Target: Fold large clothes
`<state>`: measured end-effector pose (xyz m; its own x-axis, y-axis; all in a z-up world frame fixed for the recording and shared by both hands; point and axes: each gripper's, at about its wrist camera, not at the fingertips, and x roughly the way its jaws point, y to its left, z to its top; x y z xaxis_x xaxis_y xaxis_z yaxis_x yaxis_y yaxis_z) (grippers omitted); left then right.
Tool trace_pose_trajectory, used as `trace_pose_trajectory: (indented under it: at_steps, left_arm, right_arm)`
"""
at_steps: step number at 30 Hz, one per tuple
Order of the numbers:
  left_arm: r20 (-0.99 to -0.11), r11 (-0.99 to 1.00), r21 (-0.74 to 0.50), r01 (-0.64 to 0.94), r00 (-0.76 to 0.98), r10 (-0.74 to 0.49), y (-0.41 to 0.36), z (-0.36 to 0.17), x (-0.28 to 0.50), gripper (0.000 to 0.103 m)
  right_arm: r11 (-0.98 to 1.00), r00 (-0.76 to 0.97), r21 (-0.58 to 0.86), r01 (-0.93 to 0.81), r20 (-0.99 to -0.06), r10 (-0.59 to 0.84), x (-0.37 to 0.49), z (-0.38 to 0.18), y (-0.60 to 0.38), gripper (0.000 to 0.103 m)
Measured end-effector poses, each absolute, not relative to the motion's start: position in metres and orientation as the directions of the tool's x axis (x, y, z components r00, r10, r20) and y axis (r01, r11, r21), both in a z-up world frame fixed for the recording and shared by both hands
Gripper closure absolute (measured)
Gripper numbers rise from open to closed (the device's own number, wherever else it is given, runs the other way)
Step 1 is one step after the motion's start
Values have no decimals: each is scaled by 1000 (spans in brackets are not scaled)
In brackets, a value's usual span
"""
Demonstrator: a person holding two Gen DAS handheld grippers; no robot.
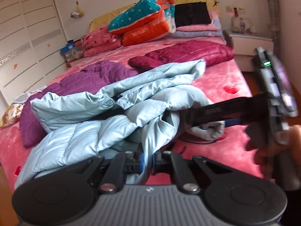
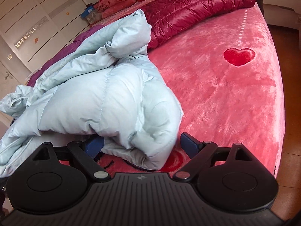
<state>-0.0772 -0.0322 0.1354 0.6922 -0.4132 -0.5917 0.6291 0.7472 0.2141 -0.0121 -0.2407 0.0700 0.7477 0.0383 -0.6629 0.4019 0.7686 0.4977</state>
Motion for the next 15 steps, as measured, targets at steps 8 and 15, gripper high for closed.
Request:
trace_pose_trajectory:
  at_steps: [8,15]
  left_arm:
    - [-620,705,20,709,562,-548,-19,149,-128,103]
    - [-642,648,-10,762,492,-588,-21,143,-162,103]
  right_arm:
    - [707,792,575,411,-610,35,-28,72,-254,0]
    - [790,797,472,392,-603,-35,-42,83,-235,0]
